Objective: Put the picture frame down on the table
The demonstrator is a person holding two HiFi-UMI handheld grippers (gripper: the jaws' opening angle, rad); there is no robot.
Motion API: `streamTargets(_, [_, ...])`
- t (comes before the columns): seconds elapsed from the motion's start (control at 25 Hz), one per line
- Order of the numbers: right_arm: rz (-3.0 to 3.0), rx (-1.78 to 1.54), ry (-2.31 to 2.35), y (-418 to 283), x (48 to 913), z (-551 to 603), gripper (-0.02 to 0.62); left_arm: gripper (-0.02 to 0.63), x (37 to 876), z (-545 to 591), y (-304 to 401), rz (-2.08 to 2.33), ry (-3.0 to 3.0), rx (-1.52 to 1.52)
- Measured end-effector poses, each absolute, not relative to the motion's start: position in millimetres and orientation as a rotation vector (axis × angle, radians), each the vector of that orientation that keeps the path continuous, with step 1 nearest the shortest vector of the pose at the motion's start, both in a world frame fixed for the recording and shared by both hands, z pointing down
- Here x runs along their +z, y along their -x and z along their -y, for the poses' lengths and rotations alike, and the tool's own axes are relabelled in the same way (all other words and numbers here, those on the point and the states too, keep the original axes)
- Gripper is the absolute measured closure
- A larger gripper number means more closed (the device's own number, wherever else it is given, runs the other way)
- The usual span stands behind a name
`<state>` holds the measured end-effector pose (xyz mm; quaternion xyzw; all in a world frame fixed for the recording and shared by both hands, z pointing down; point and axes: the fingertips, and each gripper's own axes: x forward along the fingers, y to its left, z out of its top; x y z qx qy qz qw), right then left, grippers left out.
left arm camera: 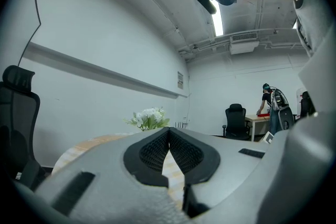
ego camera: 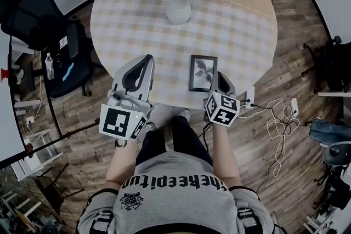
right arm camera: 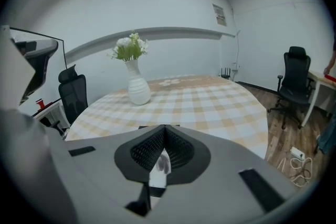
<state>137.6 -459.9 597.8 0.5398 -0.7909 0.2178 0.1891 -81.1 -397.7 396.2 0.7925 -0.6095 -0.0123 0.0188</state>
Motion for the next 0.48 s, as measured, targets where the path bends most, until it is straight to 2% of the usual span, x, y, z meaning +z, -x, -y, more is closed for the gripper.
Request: streamTargets(0.48, [2.369,0.400,-1.639,-125,505,416,0.589,0.591,377,366,72,1.723,-2.634,-0.079])
